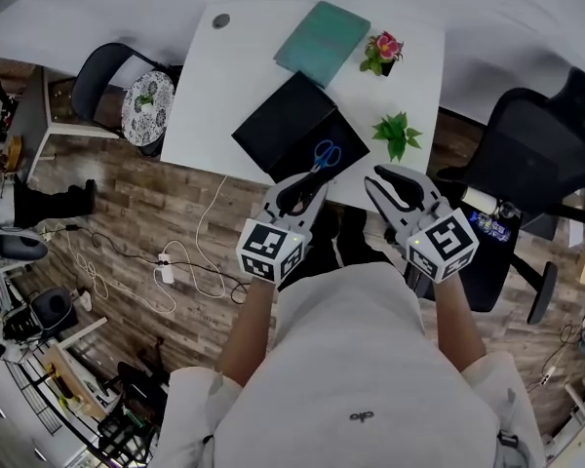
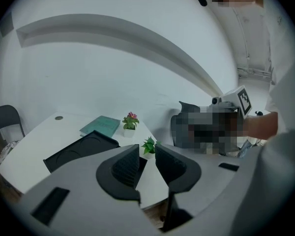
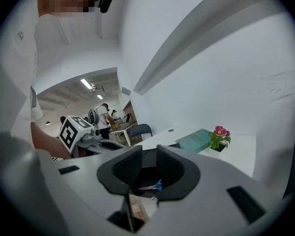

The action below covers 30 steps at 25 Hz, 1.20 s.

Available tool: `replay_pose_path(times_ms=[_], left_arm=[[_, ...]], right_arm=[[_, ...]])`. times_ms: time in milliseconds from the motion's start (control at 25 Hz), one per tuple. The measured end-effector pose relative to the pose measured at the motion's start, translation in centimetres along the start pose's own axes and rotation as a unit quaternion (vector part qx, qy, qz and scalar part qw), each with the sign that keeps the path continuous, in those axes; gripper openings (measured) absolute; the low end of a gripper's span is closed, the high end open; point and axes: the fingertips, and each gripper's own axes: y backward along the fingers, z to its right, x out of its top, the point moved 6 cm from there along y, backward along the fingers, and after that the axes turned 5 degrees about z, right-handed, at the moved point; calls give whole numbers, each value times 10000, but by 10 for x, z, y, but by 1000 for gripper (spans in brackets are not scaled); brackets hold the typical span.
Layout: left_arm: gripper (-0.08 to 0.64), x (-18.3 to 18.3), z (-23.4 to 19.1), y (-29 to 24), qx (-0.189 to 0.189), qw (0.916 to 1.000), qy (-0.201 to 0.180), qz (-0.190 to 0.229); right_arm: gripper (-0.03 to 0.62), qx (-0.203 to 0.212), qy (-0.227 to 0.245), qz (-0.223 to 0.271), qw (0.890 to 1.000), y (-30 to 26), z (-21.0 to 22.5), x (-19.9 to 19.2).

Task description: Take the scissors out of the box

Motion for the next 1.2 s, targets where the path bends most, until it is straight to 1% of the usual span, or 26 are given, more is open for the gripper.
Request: replay_pose_path(times_ms=[200,360,640,840,1040,1200], left_arm=[[110,-7,-8,-20,-109,9996,-28,-262],[110,-16,-17,-37,-159,9986,-78,-502],[110,-36,-39,-64,-59,9958,-22,-916],[110,-58,-54,-84,-54,9906,-110,-1359],[110,-71,-64,-100,-81,9858,-161,-1668],[110,-83,-70,-111,-77,9790,-215,-2027]], right_arm=[[92,-102,-68,-60,9999,0,7,-6],[91,-215,-236,-122,9994,-1,14,-11],[91,-245,-284,-307,9988,-10,27,-18],[91,-244,-334,-403,9983,-20,35,-23],[91,-303,-452,-517,9972,-25,39,-32],[91,-339,-529,-566,9964,-28,42,-38]])
